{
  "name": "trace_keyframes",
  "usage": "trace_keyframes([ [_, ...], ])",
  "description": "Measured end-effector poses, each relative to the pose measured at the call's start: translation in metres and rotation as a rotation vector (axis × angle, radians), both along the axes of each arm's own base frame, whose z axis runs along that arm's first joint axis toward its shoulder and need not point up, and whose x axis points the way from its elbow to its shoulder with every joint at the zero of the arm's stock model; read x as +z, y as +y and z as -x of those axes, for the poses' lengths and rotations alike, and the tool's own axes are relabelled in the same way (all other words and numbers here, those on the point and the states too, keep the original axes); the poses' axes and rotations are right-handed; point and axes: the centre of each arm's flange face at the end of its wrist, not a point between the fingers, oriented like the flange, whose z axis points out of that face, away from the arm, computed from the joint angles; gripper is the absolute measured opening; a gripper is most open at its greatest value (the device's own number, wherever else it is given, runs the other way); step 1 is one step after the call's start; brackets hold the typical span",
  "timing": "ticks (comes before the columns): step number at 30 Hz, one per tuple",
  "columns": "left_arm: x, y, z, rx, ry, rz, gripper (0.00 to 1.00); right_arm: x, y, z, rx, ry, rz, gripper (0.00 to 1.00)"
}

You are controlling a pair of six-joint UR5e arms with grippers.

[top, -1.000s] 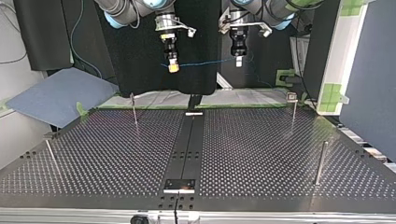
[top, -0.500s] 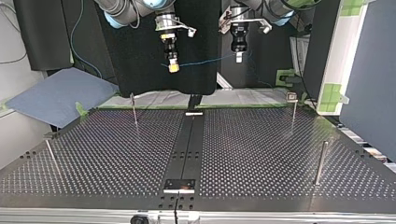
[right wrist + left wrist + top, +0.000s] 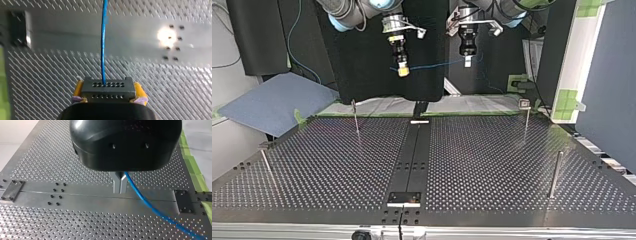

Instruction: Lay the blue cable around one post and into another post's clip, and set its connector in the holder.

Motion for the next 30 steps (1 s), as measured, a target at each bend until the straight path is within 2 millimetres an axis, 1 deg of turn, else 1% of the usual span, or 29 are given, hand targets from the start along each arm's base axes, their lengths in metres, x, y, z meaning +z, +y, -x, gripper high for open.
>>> trace_keyframes([
  [1,0.0,0.0,0.0,0.0,0.0,0.0,0.0,-0.006,0.005,-0.004,0.014,0.008,-0.016,0.1],
  [4,0.0,0.0,0.0,0.0,0.0,0.0,0.0,-0.023,0.015,-0.007,0.032,0.04,-0.055,0.1],
  [7,0.0,0.0,0.0,0.0,0.0,0.0,0.0,-0.03,0.019,-0.007,0.038,0.056,-0.072,0.1],
  [21,0.0,0.0,0.001,0.0,0.0,0.001,0.0,-0.034,0.02,-0.006,0.039,0.062,-0.079,0.1],
  [24,0.004,-0.003,0.003,0.0,-0.016,0.026,0.0,-0.038,0.011,-0.006,0.022,0.058,-0.085,0.1],
  [26,0.012,-0.01,0.002,-0.001,-0.041,0.052,0.0,-0.039,0.002,-0.008,0.002,0.046,-0.094,0.1],
  [27,0.016,-0.014,0.001,-0.001,-0.05,0.06,0.0,-0.037,-0.002,-0.009,-0.003,0.035,-0.094,0.1],
  [30,0.03,-0.023,-0.007,-0.008,-0.077,0.088,0.0,-0.02,-0.012,-0.019,-0.006,-0.012,-0.088,0.1],
])
